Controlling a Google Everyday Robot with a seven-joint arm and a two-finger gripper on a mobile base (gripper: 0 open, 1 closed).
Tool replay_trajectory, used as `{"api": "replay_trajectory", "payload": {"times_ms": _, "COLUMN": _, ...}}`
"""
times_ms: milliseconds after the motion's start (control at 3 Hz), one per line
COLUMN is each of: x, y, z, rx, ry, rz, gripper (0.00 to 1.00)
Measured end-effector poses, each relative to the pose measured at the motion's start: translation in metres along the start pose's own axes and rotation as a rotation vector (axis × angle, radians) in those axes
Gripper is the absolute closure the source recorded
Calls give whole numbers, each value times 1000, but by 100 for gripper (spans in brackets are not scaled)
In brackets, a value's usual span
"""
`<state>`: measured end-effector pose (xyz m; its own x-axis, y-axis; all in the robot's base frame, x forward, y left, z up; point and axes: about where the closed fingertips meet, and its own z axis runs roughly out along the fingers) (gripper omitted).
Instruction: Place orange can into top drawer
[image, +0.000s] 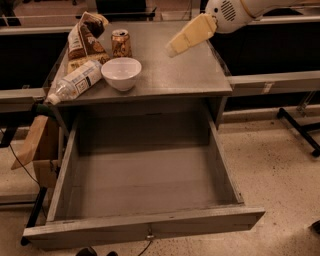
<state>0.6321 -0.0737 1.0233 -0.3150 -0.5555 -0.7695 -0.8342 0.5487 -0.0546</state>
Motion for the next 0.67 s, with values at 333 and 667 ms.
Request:
{"api": "replay_trajectory", "payload": {"times_ms": 333, "x": -28, "y": -15, "z": 45, "rx": -2, "ry": -76, "rz": 24, "gripper": 0}}
{"api": "replay_trajectory", "payload": {"times_ms": 667, "x": -63, "y": -34, "z": 109, "rx": 5, "ry": -163, "rz": 58, "gripper": 0}}
